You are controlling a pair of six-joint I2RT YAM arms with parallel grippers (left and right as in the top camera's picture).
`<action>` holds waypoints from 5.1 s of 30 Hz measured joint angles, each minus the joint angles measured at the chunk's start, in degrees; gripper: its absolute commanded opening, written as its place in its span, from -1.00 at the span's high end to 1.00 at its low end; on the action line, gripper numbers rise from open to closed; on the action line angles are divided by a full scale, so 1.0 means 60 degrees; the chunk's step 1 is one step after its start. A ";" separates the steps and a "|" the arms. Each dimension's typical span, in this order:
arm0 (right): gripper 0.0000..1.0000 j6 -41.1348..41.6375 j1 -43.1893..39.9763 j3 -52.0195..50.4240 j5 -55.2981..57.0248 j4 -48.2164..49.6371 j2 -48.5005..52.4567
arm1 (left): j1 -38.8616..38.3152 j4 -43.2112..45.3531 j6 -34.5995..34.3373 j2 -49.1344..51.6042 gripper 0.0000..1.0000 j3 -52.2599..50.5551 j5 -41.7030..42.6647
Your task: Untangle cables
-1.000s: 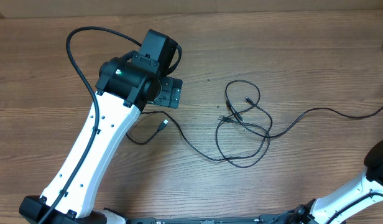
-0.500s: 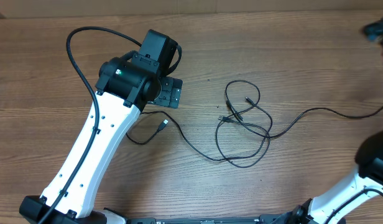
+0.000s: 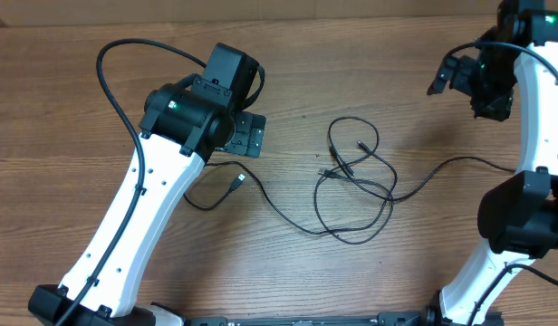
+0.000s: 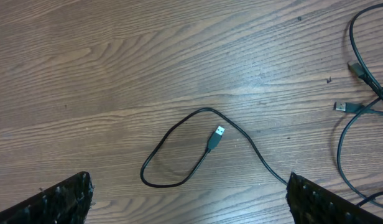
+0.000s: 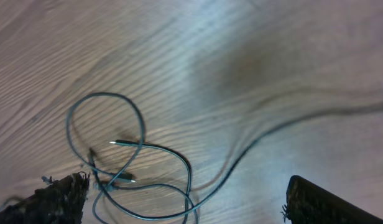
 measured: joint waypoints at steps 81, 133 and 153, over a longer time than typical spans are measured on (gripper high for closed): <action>0.93 0.3952 0.1639 -1.1508 0.1217 0.8451 -0.3464 | 0.0000 0.0000 0.0000 0.0000 -0.99 0.0000 0.0004; 0.93 0.1869 0.1643 -0.0171 0.0138 0.3129 -0.4189 | 0.0000 0.0000 0.0000 0.0000 -0.99 0.0000 0.0004; 0.93 0.1661 -0.3209 -0.0095 0.4721 0.5144 -0.2867 | 0.0000 0.0004 0.0000 0.0000 -0.99 0.0000 0.0000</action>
